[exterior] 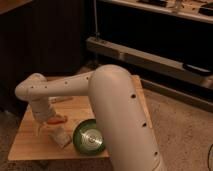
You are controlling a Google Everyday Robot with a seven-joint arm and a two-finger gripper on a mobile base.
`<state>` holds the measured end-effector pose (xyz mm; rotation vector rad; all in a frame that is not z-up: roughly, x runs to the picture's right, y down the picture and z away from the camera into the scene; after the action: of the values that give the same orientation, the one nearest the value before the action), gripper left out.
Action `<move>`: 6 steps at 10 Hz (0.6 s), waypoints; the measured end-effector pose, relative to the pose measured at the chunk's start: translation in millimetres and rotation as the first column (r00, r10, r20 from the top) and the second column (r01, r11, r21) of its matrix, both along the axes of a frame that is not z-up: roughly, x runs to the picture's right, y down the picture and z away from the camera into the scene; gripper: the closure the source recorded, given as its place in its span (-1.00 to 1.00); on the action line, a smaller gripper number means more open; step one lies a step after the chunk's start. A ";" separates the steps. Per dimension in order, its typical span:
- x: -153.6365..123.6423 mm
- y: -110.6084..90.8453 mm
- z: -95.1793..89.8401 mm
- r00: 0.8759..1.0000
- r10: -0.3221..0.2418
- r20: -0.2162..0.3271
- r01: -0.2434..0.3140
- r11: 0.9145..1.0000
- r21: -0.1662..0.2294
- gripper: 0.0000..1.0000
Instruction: Place the white sponge in the ceramic bowl
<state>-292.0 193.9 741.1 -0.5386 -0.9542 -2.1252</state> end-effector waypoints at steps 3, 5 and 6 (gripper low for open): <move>-4.1 8.3 17.1 0.990 -0.004 -0.138 0.012 0.998 0.061 -0.60; 1.7 8.9 28.4 0.988 0.016 -0.157 -0.009 0.999 0.046 -0.60; 6.4 8.3 32.7 0.988 0.026 -0.152 -0.022 0.999 0.030 -0.60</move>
<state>-285.6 202.2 773.8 -0.6622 -0.8397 -2.0409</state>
